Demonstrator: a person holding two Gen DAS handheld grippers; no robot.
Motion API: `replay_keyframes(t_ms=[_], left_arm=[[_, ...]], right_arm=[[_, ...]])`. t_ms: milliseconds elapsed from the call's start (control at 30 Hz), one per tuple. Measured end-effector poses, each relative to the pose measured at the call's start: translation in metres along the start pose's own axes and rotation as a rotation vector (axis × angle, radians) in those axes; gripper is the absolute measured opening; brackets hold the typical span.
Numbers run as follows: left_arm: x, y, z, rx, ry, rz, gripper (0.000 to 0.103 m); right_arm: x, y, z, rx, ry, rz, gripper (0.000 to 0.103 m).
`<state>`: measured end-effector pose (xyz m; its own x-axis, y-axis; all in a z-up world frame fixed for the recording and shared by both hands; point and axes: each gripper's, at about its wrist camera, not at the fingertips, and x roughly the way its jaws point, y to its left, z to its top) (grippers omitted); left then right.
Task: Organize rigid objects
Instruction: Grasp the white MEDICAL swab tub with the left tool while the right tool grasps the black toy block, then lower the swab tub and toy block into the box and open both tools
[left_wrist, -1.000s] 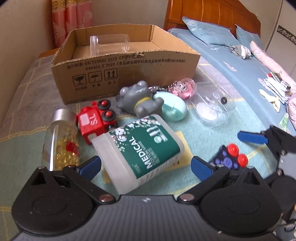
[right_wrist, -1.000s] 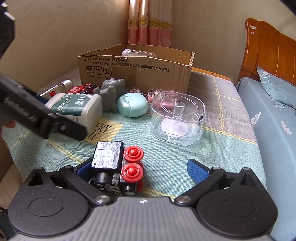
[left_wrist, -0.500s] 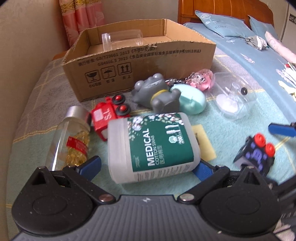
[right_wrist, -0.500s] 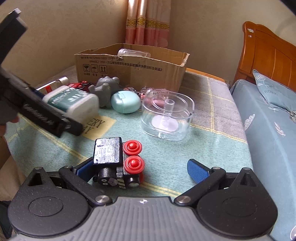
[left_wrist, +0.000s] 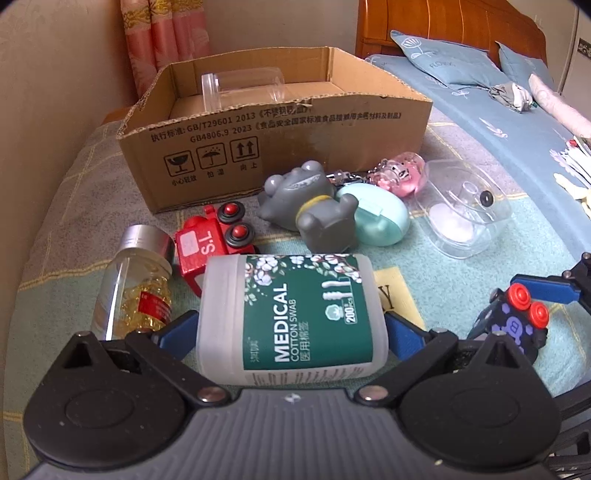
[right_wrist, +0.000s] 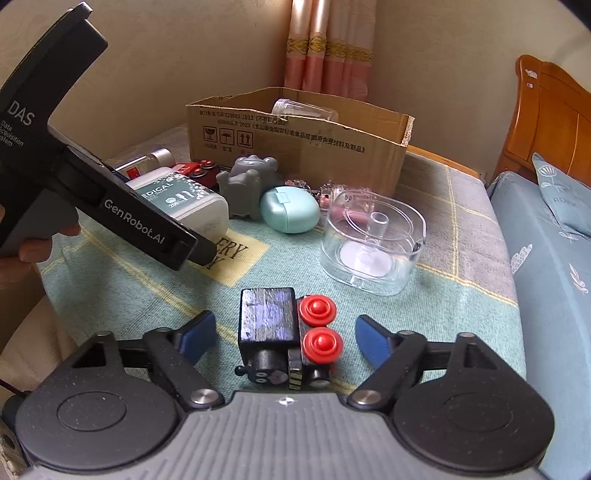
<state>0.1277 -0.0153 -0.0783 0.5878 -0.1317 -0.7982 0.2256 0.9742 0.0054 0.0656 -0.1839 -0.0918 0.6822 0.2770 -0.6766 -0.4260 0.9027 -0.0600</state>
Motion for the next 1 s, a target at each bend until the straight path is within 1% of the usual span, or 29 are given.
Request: replay_keyframes(t_ms=[67,167,300,367,433,533,800,1000], left_arm=[[-0.001,0.002,0.001,-0.006,-0.005,-0.004,0.1],[-0.001,0.004,0.003,-0.006,-0.007,-0.006,0.1],[-0.002,0.005,0.005,-0.004,-0.014,-0.018,0.098],[-0.002,0.006,0.006,-0.001,-0.01,-0.027,0.089],[-0.003,0.007,0.006,0.003,-0.006,-0.055,0.085],[-0.005,0.006,0.005,0.036,-0.01,-0.055,0.084],[-0.016,0.009,0.005,0.058,0.001,-0.085,0.083],[-0.035,0.006,0.011,0.092,-0.029,-0.098,0.083]], right_arm=[[0.001,0.0,0.002,-0.001,0.006,0.007,0.075],[0.0,-0.001,0.005,0.005,0.02,0.008,0.066],[-0.002,-0.001,0.008,0.004,0.035,-0.012,0.056],[-0.002,-0.001,0.008,-0.003,0.042,-0.019,0.055],[-0.004,0.001,0.008,-0.02,0.046,-0.023,0.055],[-0.005,0.003,0.009,-0.048,0.053,-0.026,0.055],[-0.01,0.004,0.018,-0.09,0.053,-0.016,0.055],[-0.014,-0.001,0.026,-0.098,0.048,-0.011,0.055]])
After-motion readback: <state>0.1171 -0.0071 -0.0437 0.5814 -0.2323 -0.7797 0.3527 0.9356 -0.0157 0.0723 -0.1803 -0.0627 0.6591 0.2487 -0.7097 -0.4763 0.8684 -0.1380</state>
